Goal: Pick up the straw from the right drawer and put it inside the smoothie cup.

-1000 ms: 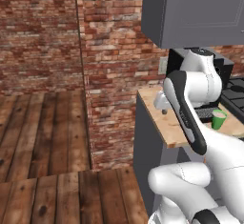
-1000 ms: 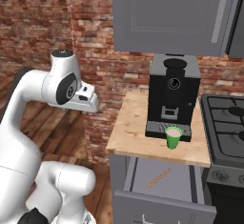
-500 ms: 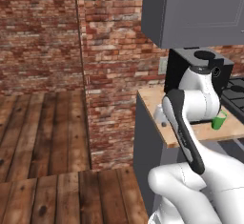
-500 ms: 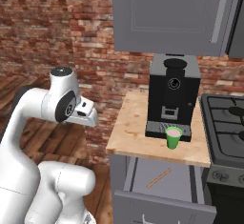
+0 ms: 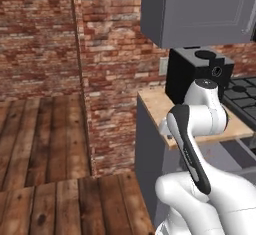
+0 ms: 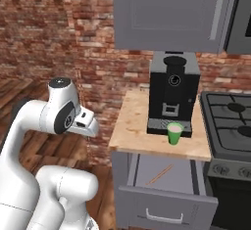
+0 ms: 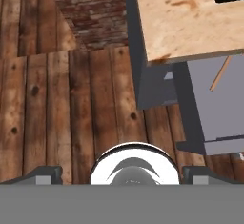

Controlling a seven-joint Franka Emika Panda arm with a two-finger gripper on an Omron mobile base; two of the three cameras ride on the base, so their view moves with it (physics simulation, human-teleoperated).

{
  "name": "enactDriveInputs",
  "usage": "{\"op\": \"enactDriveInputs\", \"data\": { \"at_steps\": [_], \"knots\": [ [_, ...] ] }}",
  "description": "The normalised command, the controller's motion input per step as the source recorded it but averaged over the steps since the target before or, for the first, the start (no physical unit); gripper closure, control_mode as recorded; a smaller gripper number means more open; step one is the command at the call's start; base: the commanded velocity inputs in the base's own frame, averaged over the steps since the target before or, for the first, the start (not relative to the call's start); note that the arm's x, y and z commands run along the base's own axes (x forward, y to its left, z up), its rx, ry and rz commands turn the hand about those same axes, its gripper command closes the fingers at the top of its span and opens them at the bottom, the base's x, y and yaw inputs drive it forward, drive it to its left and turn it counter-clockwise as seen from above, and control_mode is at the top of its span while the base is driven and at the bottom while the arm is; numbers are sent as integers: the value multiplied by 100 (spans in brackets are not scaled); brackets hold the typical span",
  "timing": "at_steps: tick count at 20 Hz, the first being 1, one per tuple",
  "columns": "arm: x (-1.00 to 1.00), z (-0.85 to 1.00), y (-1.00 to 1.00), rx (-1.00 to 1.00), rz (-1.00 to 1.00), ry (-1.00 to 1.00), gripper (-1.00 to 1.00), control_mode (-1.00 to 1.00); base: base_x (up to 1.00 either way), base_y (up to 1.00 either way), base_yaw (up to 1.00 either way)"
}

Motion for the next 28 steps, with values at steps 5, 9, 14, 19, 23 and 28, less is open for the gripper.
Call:
{"op": "enactDriveInputs", "data": {
  "at_steps": [5, 9, 14, 19, 23, 28],
  "knots": [
    [0, 0, 0, 0, 0, 0, -100, 100, -45, 15, -14],
    [0, 0, 0, 0, 0, 0, -100, 100, -48, 11, -14],
    [0, 0, 0, 0, 0, 0, -100, 100, -52, 3, -14],
    [0, 0, 0, 0, 0, 0, -100, 100, -39, 0, -14],
    [0, 0, 0, 0, 0, 0, -100, 100, -17, -20, -6],
    [0, 0, 0, 0, 0, 0, -100, 100, -1, -58, 0]
  ]
}}
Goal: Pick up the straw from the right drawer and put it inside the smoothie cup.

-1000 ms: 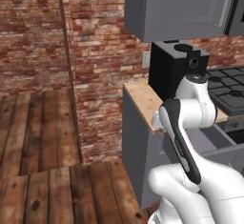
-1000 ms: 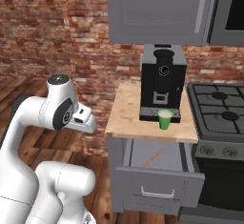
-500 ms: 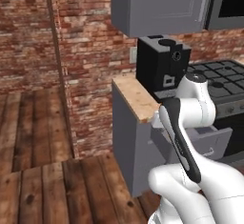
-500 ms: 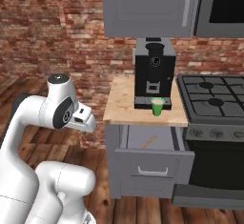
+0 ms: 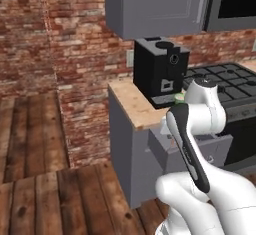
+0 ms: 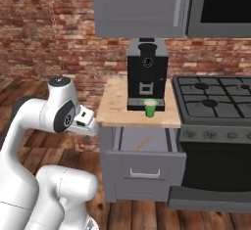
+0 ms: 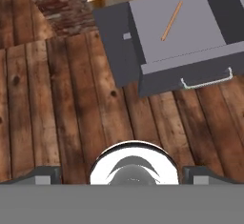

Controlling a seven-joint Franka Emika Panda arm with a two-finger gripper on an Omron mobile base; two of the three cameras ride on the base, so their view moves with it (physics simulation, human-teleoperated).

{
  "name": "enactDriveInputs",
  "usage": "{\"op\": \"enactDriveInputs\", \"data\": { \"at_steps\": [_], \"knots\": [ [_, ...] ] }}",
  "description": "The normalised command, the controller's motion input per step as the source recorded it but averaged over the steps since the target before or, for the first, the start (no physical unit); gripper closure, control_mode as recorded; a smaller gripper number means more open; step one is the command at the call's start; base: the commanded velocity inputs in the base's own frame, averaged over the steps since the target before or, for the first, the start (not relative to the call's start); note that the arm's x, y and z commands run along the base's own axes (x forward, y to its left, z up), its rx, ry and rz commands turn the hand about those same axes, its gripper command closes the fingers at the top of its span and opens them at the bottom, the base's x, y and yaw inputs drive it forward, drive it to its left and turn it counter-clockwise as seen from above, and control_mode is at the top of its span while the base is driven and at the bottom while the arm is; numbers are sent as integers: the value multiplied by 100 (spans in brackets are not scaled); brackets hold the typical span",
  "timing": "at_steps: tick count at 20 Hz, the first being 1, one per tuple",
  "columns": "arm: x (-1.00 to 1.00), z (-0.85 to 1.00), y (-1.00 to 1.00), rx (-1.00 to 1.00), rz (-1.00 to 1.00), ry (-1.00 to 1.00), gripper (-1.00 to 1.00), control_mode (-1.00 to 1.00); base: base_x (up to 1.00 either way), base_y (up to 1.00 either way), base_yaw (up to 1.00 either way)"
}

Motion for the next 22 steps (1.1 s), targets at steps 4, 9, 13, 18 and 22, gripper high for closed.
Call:
{"op": "enactDriveInputs", "data": {
  "at_steps": [4, 9, 13, 18, 22],
  "knots": [
    [0, 0, 0, 0, 0, 0, -100, 100, 0, -81, 0],
    [0, 0, 0, 0, 0, 0, -100, 100, 0, -84, 1],
    [0, 0, 0, 0, 0, 0, -100, 100, -9, -65, 4],
    [0, 0, 0, 0, 0, 0, -100, 100, -22, -33, 6],
    [0, 0, 0, 0, 0, 0, -100, 100, -29, -4, 8]
  ]
}}
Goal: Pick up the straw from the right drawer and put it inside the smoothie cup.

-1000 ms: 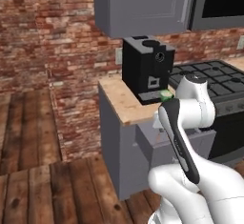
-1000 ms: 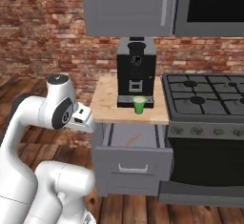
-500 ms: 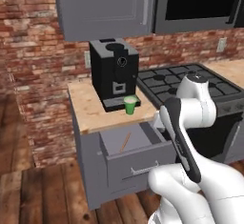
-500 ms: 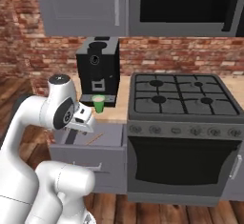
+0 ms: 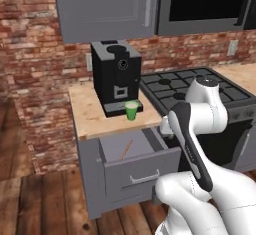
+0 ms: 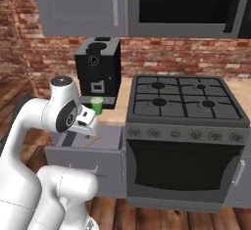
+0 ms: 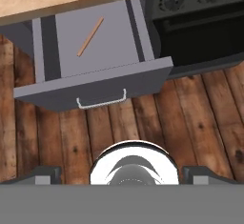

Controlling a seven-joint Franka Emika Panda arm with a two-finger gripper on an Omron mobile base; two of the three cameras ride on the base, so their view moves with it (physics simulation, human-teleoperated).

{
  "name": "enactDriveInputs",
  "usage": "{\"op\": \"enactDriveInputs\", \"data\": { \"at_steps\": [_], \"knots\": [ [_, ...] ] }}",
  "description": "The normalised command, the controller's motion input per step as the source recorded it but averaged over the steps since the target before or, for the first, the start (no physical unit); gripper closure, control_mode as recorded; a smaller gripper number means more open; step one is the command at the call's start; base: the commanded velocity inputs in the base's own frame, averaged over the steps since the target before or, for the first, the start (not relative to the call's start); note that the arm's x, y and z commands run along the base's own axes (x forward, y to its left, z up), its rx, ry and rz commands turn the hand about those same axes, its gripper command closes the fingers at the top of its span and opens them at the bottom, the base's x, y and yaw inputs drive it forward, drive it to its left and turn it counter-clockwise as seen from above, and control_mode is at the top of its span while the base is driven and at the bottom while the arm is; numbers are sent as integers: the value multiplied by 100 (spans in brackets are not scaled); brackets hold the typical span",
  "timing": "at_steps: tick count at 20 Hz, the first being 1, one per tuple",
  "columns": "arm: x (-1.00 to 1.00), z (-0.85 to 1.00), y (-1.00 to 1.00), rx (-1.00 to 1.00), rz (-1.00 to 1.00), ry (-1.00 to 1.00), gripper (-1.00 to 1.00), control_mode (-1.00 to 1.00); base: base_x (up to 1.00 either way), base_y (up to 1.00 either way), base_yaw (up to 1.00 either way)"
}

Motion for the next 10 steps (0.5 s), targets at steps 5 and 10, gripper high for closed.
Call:
{"op": "enactDriveInputs", "data": {
  "at_steps": [5, 10],
  "knots": [
    [0, 0, 0, 0, 0, 0, -100, 100, -40, 0, 7],
    [0, 0, 0, 0, 0, 0, -100, 100, -42, 0, 5]
  ]
}}
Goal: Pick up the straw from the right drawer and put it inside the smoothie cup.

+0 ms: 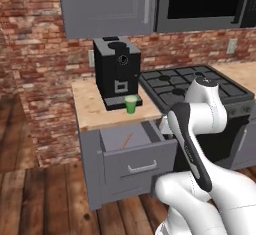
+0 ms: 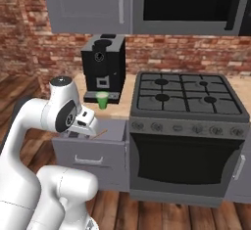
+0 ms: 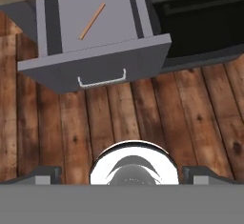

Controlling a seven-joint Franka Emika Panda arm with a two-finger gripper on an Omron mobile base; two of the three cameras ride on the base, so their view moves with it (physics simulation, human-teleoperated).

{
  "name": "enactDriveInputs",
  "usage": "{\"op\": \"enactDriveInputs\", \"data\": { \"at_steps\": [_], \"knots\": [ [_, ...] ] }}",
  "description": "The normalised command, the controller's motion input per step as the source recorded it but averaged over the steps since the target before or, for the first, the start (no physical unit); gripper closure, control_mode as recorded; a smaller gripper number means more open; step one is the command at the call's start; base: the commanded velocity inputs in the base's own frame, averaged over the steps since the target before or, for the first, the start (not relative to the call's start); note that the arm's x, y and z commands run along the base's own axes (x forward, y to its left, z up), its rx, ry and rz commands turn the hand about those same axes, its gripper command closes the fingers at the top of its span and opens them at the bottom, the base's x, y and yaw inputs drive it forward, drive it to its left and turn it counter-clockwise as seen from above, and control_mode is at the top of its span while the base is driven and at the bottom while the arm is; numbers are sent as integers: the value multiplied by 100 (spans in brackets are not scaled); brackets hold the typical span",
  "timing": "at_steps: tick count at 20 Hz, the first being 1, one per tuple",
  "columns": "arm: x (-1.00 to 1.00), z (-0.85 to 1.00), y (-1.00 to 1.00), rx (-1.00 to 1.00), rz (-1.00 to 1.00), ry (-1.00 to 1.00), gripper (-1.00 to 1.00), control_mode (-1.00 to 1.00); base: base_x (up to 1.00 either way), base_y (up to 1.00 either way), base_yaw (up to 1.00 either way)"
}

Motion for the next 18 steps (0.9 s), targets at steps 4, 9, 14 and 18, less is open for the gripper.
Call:
{"op": "enactDriveInputs", "data": {
  "at_steps": [4, 9, 14, 18],
  "knots": [
    [0, 0, 0, 0, 0, 0, -100, 100, -36, 0, 3],
    [0, 0, 0, 0, 0, 0, -100, 100, -19, 1, 4],
    [3, 0, 0, 0, 0, 0, -100, -100, 1, 0, 0],
    [16, -7, 13, 0, 1, 0, -100, -100, 0, 0, 0]
  ]
}}
